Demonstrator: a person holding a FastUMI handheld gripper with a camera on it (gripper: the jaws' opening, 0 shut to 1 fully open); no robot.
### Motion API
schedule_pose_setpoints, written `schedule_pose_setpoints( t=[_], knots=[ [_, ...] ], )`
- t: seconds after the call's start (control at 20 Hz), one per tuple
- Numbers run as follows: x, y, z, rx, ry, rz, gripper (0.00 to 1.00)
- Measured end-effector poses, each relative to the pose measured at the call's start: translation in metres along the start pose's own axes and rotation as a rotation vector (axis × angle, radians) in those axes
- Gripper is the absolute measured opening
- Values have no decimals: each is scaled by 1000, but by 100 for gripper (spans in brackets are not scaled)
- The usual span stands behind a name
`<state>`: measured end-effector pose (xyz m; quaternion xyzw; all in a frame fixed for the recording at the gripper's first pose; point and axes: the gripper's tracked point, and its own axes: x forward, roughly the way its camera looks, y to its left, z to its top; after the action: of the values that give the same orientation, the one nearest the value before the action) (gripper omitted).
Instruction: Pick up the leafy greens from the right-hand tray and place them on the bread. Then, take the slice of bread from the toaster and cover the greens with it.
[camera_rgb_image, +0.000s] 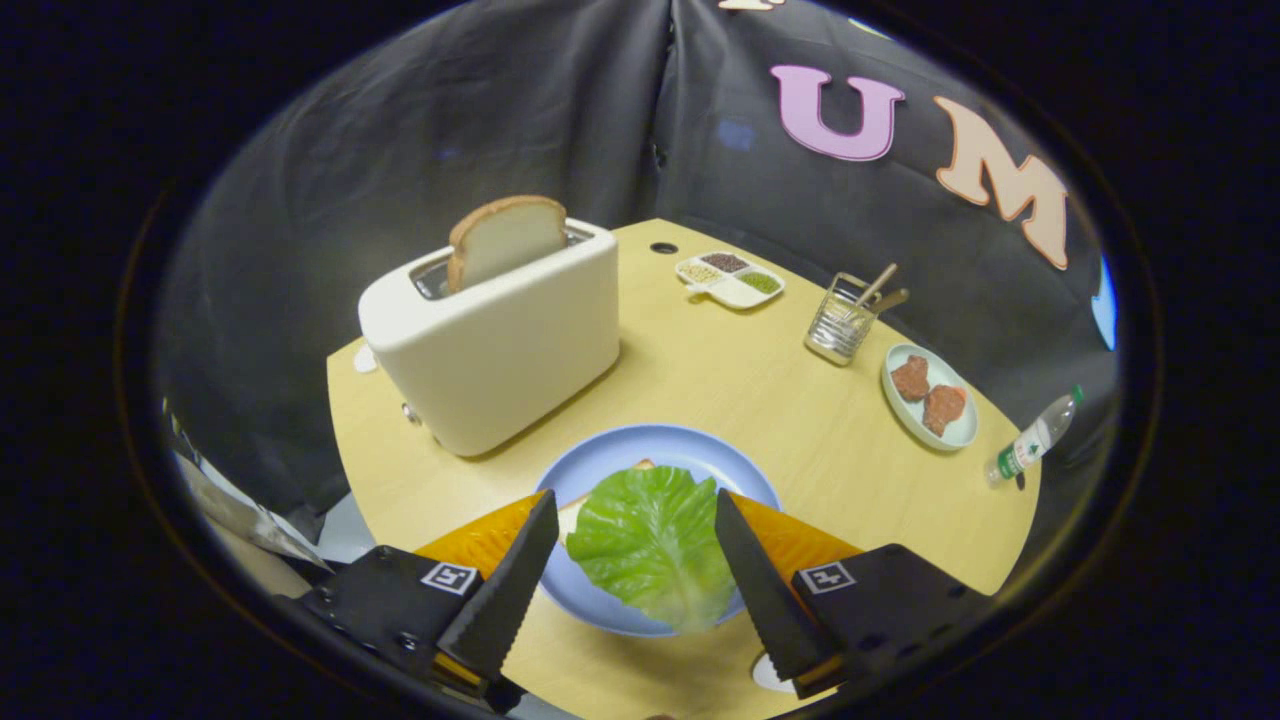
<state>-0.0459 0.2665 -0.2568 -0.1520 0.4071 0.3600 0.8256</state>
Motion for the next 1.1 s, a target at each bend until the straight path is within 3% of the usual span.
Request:
schedule_pose_setpoints(
  t=[0.4,1.1],
  knots=[
    [-18,6,61,69,-35,-12,100],
    [-8,56,151,23,-99,44,100]
  ],
)
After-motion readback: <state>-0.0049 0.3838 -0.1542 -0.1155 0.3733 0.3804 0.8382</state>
